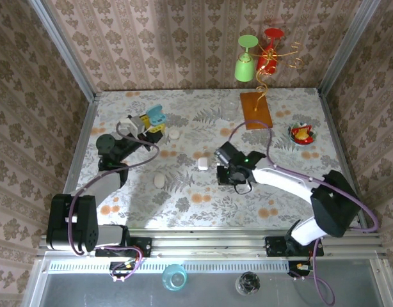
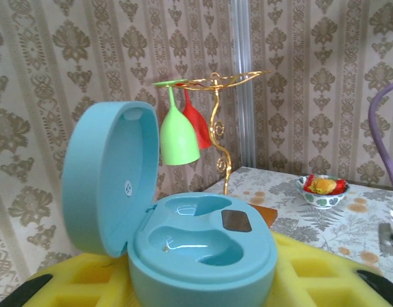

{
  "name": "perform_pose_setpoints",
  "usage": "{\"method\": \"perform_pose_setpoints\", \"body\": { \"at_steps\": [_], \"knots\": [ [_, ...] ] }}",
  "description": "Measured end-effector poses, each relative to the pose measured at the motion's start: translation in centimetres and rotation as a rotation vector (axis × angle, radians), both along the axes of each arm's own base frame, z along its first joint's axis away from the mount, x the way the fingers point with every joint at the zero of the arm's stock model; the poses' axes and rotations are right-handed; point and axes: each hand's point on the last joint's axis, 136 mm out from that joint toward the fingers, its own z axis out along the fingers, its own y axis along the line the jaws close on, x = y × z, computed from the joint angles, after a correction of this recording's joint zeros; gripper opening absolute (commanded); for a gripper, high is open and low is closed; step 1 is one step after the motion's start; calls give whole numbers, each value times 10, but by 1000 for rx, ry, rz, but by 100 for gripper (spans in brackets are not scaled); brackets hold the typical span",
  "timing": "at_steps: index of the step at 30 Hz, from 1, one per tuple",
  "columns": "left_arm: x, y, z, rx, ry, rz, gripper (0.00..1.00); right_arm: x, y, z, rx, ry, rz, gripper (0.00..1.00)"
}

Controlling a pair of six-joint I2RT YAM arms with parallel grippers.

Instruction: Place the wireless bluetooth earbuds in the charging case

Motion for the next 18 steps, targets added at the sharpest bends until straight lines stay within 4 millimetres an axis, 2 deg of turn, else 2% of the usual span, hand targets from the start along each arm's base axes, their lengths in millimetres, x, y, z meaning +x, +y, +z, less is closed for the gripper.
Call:
{"method": "perform_pose_setpoints", "body": {
  "at_steps": [4,8,13,18],
  "knots": [
    [-4,-19,-9,12,7,-35,42,9,-5,15,172,1,-59,17],
    [-10,-41,-22,27,31,-84,42,19,-7,42,345,-26,-90,17],
    [-18,-63,-36,43,57,-141,42,26,-1,76,541,-62,-87,16],
    [-27,-80,-46,54,61,-191,42,29,14,106,689,-87,-32,15]
  ]
}}
